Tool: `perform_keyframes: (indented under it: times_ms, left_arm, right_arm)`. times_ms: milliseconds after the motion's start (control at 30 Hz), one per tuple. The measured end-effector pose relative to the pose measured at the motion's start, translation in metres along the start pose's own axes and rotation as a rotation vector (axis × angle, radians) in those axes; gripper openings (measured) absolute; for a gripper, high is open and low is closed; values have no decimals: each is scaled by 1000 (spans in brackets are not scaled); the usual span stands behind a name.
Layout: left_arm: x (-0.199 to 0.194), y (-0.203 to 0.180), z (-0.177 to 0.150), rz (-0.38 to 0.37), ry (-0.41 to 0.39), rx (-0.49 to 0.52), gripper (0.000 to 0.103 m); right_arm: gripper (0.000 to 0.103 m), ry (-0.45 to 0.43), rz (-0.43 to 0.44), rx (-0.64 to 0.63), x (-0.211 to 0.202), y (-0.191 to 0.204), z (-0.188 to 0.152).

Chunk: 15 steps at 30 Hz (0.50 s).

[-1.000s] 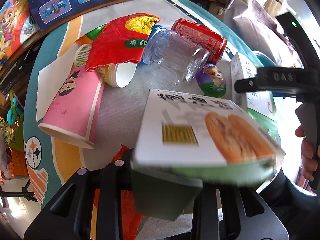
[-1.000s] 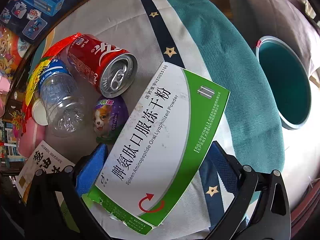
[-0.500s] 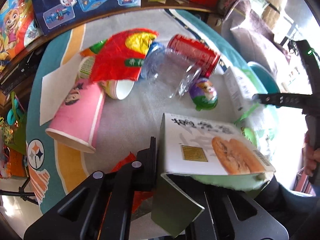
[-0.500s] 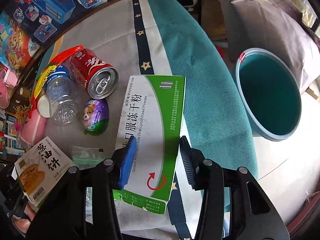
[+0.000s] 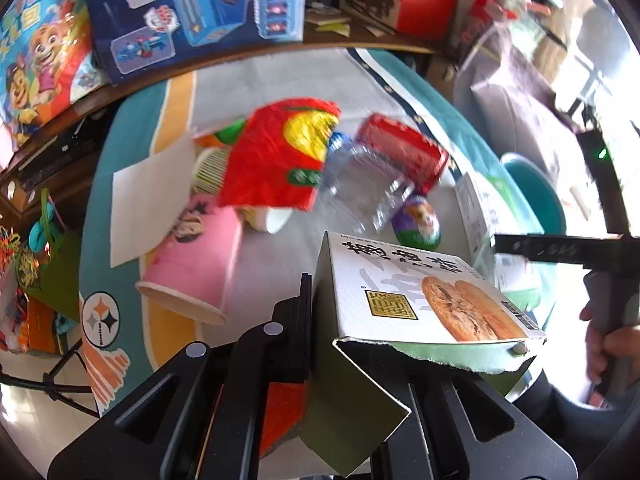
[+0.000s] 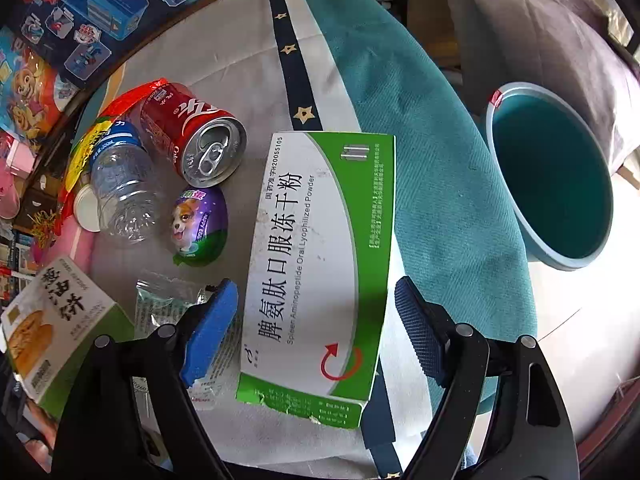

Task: Collect trash
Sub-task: 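Grasp the green-and-white medicine box with the right tool while the left tool holds the paper box, then carry both boxes over the teal bin and open both tools to drop them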

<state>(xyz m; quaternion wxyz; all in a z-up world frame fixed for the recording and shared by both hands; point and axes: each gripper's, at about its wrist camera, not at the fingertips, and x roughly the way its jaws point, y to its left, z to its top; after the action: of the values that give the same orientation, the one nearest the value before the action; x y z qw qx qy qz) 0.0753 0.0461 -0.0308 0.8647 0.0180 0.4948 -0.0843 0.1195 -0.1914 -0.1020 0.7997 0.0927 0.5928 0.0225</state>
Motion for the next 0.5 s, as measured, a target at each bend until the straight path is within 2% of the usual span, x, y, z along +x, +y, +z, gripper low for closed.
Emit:
perform_keyframes:
  times_ms: [133,167,367,500]
  left_arm:
    - [-6,11,2,0,-10,-39,4]
    - [-10,13,3,-5,-20,-51,4]
    - [-35,16,14,-21,-88,-67,4]
    - [-40,-5,28,-55,-111,-30,5]
  right_arm:
    - [77,3,-41,-47,12,10,6]
    - [73,-4,-46,-60,14,11,6]
    - [70,-54,71,24,-7,-16,9]
    - [70,-94,128,87,-31,-42,11]
